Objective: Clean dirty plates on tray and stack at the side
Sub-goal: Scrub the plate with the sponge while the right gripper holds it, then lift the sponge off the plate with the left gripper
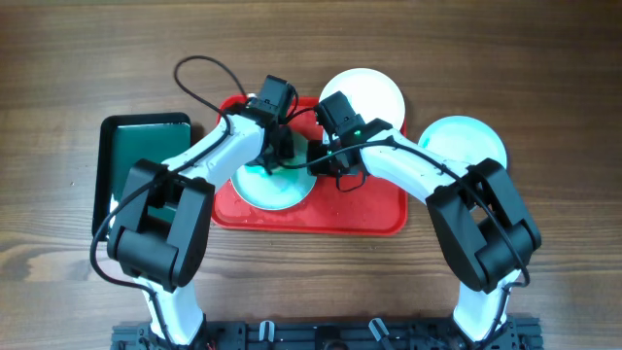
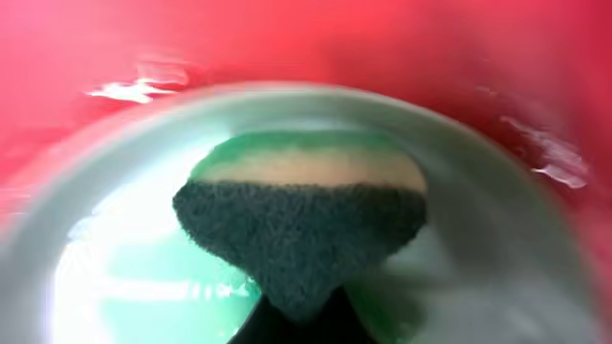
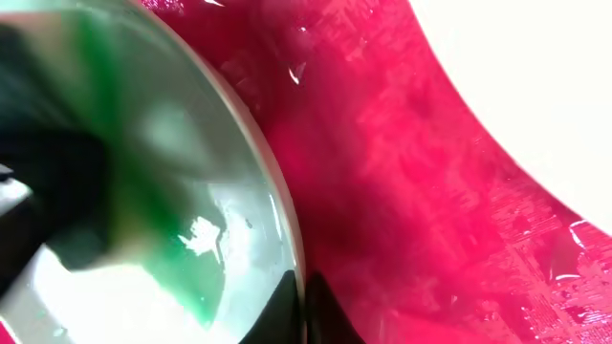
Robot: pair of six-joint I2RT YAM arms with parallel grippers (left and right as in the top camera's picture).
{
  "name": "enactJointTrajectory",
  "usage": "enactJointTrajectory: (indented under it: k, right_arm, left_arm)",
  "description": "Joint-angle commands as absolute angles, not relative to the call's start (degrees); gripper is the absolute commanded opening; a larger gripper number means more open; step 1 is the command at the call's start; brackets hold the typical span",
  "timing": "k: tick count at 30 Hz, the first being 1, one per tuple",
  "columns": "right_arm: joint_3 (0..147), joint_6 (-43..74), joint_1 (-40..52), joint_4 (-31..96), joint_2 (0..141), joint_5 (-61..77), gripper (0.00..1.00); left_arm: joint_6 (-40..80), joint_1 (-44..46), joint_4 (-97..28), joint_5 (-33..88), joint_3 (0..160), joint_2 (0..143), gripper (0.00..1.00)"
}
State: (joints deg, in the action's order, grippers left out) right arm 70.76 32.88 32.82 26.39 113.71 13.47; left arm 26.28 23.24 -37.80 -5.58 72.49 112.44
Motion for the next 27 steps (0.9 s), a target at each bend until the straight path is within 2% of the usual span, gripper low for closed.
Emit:
enactJointTrajectory:
  k: [1, 4, 9, 11, 18, 22, 24, 27]
  right_arm:
    - [71.6, 32.3, 32.9, 26.6, 114.7, 13.6, 0.04]
    - [71.6, 32.3, 32.9, 26.6, 114.7, 13.6, 0.04]
    - [71.6, 32.3, 32.9, 26.6, 114.7, 13.6, 0.04]
    - [71.6, 32.3, 32.9, 26.6, 114.7, 13.7, 0.04]
    - [71.6, 31.9, 32.9, 26.7, 114.7, 14.0, 0.04]
    - [71.6, 31.9, 32.9, 26.9, 114.7, 14.1, 0.04]
    - [71.6, 31.9, 33.0, 26.9, 114.7, 14.1, 0.04]
    - [71.6, 31.9, 32.9, 26.9, 114.7, 14.1, 0.04]
  left_arm:
    - [34.8, 22.6, -43.0, -23.9, 71.8, 113.2, 0.04]
    - [33.5, 22.6, -50.3, -18.3, 71.8, 113.2, 0.04]
    - [6.7, 22.6, -53.4, 19.0, 71.8, 113.2, 0.04]
    - [3.4, 22.7, -51.6, 24.7, 71.8, 113.2, 0.04]
    - [7.4, 22.6, -38.2, 23.1, 71.8, 113.2, 0.04]
    - [18.2, 22.6, -33.5, 6.7, 71.8, 113.2, 0.04]
    - [25.1, 21.7, -34.6, -6.3, 71.8, 113.2, 0.04]
    - [27.5, 19.0, -38.6, -15.0, 72.6, 113.2, 0.04]
